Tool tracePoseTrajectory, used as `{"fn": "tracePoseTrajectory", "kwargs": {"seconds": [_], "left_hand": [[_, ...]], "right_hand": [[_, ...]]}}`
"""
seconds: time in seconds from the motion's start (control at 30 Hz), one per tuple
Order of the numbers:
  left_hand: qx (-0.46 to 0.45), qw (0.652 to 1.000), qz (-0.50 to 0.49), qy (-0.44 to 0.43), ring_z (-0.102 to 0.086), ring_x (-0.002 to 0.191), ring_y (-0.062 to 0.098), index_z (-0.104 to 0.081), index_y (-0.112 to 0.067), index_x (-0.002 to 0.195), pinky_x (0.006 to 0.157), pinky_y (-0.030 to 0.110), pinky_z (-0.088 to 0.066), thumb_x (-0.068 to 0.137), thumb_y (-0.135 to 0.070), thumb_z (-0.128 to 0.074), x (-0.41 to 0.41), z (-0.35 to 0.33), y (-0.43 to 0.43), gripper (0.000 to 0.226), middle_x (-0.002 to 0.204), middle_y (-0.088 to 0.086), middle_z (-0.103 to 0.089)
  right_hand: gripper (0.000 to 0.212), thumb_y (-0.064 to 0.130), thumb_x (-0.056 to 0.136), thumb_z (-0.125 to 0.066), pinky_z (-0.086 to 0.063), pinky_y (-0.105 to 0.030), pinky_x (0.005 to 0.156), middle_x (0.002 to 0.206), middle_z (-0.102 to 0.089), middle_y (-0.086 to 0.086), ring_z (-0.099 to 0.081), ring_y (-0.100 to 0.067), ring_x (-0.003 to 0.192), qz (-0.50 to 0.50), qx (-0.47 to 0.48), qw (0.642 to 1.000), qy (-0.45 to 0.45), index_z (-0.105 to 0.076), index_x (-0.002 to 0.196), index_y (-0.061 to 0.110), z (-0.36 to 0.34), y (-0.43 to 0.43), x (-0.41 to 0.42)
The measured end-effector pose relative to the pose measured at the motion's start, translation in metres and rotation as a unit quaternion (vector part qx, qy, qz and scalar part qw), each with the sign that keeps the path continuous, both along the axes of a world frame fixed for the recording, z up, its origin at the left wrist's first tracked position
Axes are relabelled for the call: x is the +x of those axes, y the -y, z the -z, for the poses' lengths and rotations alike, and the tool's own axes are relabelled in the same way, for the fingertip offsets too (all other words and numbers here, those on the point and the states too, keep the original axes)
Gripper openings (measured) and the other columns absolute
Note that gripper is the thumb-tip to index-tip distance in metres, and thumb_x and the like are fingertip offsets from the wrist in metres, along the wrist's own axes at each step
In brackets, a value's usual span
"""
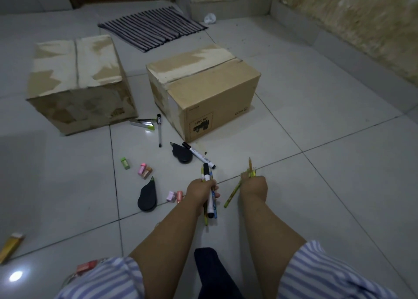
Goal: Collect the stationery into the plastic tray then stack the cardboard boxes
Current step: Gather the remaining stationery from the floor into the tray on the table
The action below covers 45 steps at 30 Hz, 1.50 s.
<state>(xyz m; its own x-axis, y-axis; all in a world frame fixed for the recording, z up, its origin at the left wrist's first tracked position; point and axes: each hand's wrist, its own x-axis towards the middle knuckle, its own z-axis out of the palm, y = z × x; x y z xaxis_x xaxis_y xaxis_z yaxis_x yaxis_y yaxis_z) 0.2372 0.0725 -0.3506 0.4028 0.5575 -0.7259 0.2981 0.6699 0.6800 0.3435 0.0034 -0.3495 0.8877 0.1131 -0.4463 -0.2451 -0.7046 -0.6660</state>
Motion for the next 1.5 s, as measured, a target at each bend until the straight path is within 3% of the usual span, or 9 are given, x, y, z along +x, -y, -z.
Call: {"fn": "tracePoseTrajectory", "kwargs": {"seconds": [0.17,0.4,0.57,0.7,0.83,1.0,1.17,1.27,1.5], "left_hand": [[-0.025,0.999,-0.017,0.012,-0.057,0.061,0.02,-0.052,-0.001,0.102,0.059,0.034,-0.053,0.092,-0.007,-0.053,-0.001,-0.001,-0.002,0.012,0.075,0.009,-0.059],[-0.054,0.995,-0.076,0.046,-0.056,0.067,0.024,-0.047,0.002,0.124,0.074,0.04,-0.05,0.096,-0.008,-0.048,-0.007,-0.004,-0.021,0.03,0.078,0.009,-0.056],[-0.071,0.993,-0.087,0.043,-0.054,0.067,0.027,-0.04,0.004,0.135,0.09,0.046,-0.047,0.097,-0.008,-0.046,-0.015,0.001,-0.031,0.041,0.08,0.011,-0.057],[-0.098,0.989,-0.087,0.063,-0.058,0.07,0.028,-0.041,0.002,0.13,0.083,0.048,-0.05,0.097,-0.009,-0.046,-0.02,0.003,-0.029,0.035,0.083,0.016,-0.059],[-0.113,0.988,-0.078,0.071,-0.06,0.061,0.027,-0.048,-0.001,0.117,0.059,0.041,-0.054,0.098,-0.011,-0.043,-0.021,0.0,-0.028,0.022,0.073,0.015,-0.059],[-0.08,0.99,-0.096,0.06,-0.06,0.073,0.025,-0.046,-0.006,0.129,0.06,0.038,-0.05,0.097,-0.01,-0.043,-0.021,0.005,-0.028,0.032,0.084,0.012,-0.061],[-0.082,0.99,-0.102,0.058,-0.063,0.071,0.022,-0.05,-0.005,0.13,0.056,0.033,-0.052,0.097,-0.02,-0.047,-0.022,0.004,-0.027,0.037,0.11,0.021,-0.064],[-0.075,0.989,-0.104,0.072,-0.063,0.075,0.022,-0.052,-0.008,0.128,0.059,0.034,-0.053,0.096,-0.02,-0.05,-0.021,0.004,-0.028,0.034,0.114,0.02,-0.062],[-0.081,0.983,-0.11,0.121,-0.061,0.101,0.036,-0.052,-0.011,0.12,0.08,0.048,-0.052,0.097,-0.016,-0.049,-0.022,0.003,-0.031,0.023,0.112,0.021,-0.062]], "right_hand": [[0.029,0.024,0.088,-0.057,-0.045,-0.033,0.069,0.097,-0.065,-0.02,-0.063,-0.034,0.092,-0.096,-0.047,0.994,-0.021,-0.06,0.097,-0.003,0.008,-0.003,-0.01],[0.041,0.035,0.097,-0.036,-0.028,-0.028,0.051,0.06,-0.038,-0.003,-0.033,-0.016,0.052,-0.14,0.098,0.98,-0.1,-0.037,0.062,0.012,-0.015,-0.034,-0.003],[0.032,0.025,0.099,-0.037,-0.048,-0.033,0.059,0.067,-0.058,-0.009,-0.053,-0.02,0.057,-0.125,0.238,0.921,-0.281,-0.053,0.082,0.004,-0.013,-0.042,-0.004],[0.013,0.008,0.094,-0.047,-0.053,-0.034,0.057,0.071,-0.055,-0.011,-0.057,-0.024,0.058,-0.157,0.269,0.898,-0.31,-0.053,0.103,0.0,-0.011,-0.04,-0.012],[0.013,0.011,0.093,-0.046,-0.05,-0.033,0.06,0.073,-0.055,-0.01,-0.055,-0.023,0.062,-0.214,0.217,0.886,-0.35,-0.056,0.099,0.005,-0.012,-0.043,-0.018],[0.022,0.0,0.087,-0.037,-0.05,-0.034,0.063,0.073,-0.056,-0.018,-0.055,-0.027,0.063,-0.223,0.18,0.899,-0.332,-0.059,0.084,-0.003,-0.015,-0.053,-0.023],[0.021,-0.005,0.087,-0.049,-0.051,-0.045,0.091,0.101,-0.061,-0.033,-0.06,-0.032,0.087,-0.285,0.153,0.903,-0.282,-0.063,0.101,-0.013,-0.012,-0.057,-0.027],[0.024,-0.004,0.085,-0.059,-0.055,-0.036,0.081,0.103,-0.065,-0.029,-0.063,-0.029,0.075,-0.276,0.18,0.91,-0.252,-0.064,0.106,-0.011,-0.008,-0.055,-0.027],[0.022,0.002,0.071,-0.077,-0.056,-0.023,0.056,0.066,-0.064,-0.011,-0.061,-0.018,0.057,-0.269,0.175,0.93,-0.178,-0.07,0.09,-0.007,-0.006,-0.053,-0.017]]}}
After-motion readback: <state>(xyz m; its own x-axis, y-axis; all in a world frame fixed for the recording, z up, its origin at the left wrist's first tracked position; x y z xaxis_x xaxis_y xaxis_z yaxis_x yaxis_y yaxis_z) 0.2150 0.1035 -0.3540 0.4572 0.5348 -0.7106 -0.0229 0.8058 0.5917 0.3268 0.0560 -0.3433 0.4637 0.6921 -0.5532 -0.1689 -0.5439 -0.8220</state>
